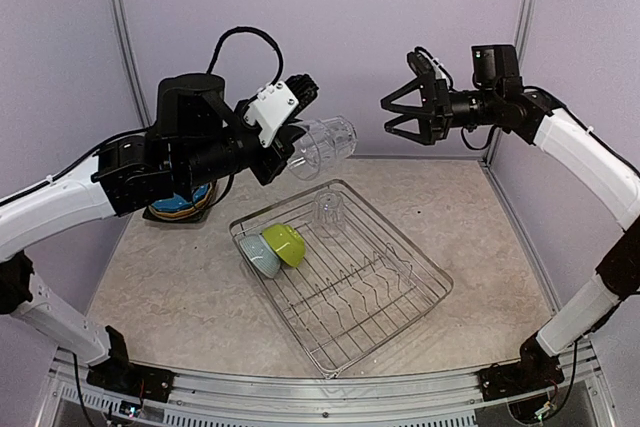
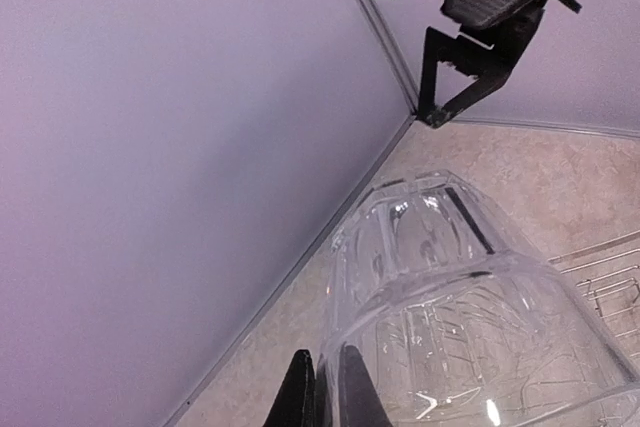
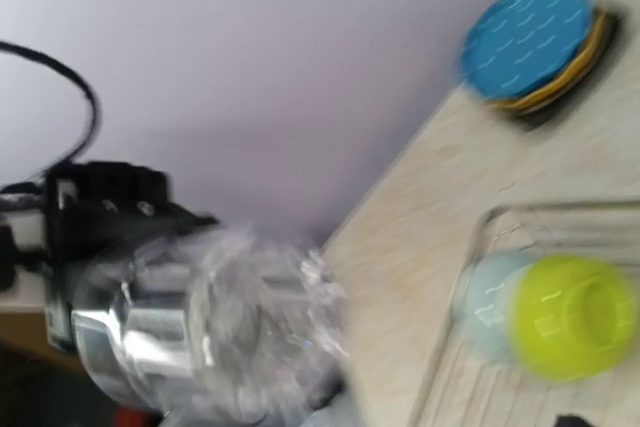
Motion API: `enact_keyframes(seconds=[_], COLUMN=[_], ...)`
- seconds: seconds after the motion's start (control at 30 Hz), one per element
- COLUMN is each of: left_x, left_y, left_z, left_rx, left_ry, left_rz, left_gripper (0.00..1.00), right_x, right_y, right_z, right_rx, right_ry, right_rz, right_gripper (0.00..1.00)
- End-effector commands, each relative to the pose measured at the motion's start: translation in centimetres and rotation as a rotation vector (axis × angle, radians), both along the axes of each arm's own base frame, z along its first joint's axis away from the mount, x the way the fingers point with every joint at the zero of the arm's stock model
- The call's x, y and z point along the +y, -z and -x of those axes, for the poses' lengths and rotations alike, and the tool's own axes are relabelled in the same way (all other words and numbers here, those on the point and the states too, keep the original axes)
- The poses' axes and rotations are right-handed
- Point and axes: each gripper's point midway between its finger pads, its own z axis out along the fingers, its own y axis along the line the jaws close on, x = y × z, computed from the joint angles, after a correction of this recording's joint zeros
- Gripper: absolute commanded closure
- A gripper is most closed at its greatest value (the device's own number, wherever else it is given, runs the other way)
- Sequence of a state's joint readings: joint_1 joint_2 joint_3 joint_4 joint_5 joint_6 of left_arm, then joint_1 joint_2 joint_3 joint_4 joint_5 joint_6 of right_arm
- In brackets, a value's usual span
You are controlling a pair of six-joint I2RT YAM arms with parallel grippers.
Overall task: Unload the mixed dishes from the dish rack
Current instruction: Pass from the right arm to the left, then place the cup at the center of the board.
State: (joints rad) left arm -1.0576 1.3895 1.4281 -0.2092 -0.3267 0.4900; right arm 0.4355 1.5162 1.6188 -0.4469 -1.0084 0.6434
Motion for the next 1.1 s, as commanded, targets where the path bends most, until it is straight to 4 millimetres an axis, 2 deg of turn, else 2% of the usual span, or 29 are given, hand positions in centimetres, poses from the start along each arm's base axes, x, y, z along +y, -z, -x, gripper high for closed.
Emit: enact_keyframes(seconds=[0.0, 0.13, 0.27, 0.43, 0.63, 0.77, 0.9, 1.07], left_x=[7.1, 13.5, 19.6, 25.9, 29.7, 30.8, 31.4, 32.2], left_y=[-2.5, -1.0, 0.6, 4.8, 9.7, 12.7, 15.4, 19.0], left_z=[-2.3, -3.8, -3.5, -2.4, 0.1, 1.1, 1.4, 0.6], left_rx=[0.201, 0.42, 0.599, 0.84, 1.049, 1.154, 1.259, 1.356], left_ry=[-0.28, -0.493, -0.67, -0.882, -1.08, -1.187, -1.238, -1.302], left_rz=[0.224, 0.371, 0.548, 0.696, 0.744, 0.736, 0.761, 0.763], left_gripper=[1.0, 1.0, 1.0, 1.0, 1.0, 1.0, 1.0, 1.0], right_x=[-1.8, -3.2, -4.7, -6.5, -8.9, -9.9, -10.0, -9.4], right_y=[0.9, 1.6, 1.4, 0.0, -2.7, -3.7, -3.5, -2.1], right_z=[-3.0, -4.9, -6.6, -8.1, -8.9, -8.2, -7.6, -7.8], right_rx=[-0.115, -0.182, -0.257, -0.361, -0.498, -0.548, -0.541, -0.501], right_ry=[0.159, 0.257, 0.361, 0.461, 0.622, 0.682, 0.68, 0.633], right_rz=[0.166, 0.286, 0.378, 0.473, 0.484, 0.444, 0.413, 0.423], right_gripper=[0.01, 0.01, 0.01, 0.01, 0.01, 0.01, 0.01, 0.01])
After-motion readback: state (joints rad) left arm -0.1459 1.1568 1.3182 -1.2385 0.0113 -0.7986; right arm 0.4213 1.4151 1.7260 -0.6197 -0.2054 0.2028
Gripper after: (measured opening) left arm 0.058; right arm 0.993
